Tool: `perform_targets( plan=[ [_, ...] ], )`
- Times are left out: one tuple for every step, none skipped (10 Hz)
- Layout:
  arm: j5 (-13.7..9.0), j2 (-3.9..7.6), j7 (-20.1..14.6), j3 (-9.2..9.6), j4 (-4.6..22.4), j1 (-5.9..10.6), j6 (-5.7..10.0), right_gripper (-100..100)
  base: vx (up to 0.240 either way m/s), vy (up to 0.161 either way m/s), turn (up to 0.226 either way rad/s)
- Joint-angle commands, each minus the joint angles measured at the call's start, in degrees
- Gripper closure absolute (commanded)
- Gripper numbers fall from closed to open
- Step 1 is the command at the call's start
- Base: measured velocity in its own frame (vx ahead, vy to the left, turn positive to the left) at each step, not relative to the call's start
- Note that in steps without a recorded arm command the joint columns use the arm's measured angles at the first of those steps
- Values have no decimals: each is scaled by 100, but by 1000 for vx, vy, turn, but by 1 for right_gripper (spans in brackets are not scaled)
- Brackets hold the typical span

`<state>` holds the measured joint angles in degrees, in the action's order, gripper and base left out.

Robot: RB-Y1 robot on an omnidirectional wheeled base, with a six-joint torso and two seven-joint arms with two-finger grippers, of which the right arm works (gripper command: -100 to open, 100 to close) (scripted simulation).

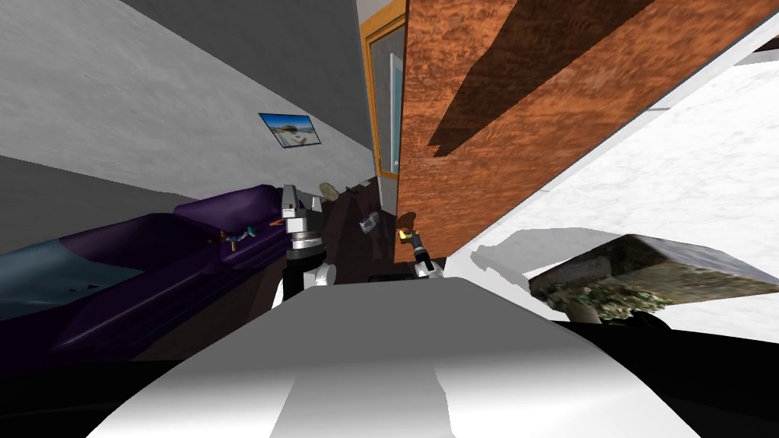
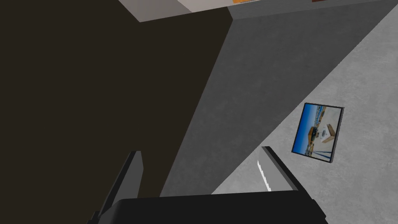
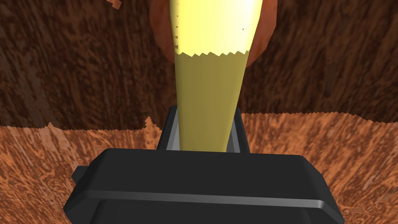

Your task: Push the door open

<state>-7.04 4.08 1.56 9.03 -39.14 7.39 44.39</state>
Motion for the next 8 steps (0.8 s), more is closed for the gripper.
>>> perform_targets(
  plan=[
    [-65,28,40,-166,45,18,25,100,82,96,-58],
    [-82,24,55,-212,51,20,27,100,118,154,-106],
    [-116,13,83,-297,64,24,31,100,158,141,-88],
    [-148,0,110,-381,76,28,35,100,178,126,-77],
    [-163,-9,122,-419,81,30,37,100,148,120,-61],
    [-193,-25,147,-495,92,34,40,100,157,125,-60],
    [-218,-44,169,-561,102,37,43,100,190,155,-69],
    [-241,-62,188,-620,111,40,46,100,183,124,-78]
  ],
)
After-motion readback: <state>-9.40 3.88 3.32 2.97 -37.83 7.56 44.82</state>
